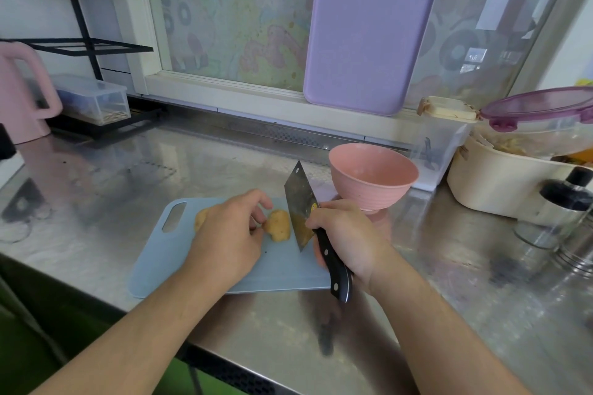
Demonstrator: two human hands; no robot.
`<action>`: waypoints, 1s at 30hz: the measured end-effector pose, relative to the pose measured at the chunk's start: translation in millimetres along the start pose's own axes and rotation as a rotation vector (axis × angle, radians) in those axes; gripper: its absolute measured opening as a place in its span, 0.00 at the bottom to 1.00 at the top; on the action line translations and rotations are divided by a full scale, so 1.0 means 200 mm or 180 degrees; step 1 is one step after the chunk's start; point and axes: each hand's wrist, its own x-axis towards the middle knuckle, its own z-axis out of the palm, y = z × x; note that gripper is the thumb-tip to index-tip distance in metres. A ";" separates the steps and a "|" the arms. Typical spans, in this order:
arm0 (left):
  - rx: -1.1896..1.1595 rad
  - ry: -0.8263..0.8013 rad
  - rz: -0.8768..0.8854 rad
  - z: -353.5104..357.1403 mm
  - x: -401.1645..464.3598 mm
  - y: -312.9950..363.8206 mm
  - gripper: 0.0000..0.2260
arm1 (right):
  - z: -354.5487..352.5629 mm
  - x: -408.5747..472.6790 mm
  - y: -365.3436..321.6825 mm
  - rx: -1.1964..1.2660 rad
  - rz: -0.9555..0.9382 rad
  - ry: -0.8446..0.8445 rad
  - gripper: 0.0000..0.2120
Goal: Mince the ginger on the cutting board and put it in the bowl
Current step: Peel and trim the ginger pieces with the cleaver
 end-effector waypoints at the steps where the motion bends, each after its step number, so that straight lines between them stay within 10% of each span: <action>1: 0.0021 -0.0082 0.0065 0.00 0.00 0.00 0.20 | 0.00 0.00 0.00 0.0004 0.0008 0.0003 0.21; 14: 0.0017 -0.0215 -0.0037 -0.05 -0.05 0.01 0.08 | 0.00 0.00 0.00 -0.0007 -0.0026 0.0013 0.21; 30: -0.0309 -0.0594 -0.0379 0.01 0.06 0.01 0.26 | 0.02 0.01 0.01 -0.0015 0.0008 -0.0078 0.19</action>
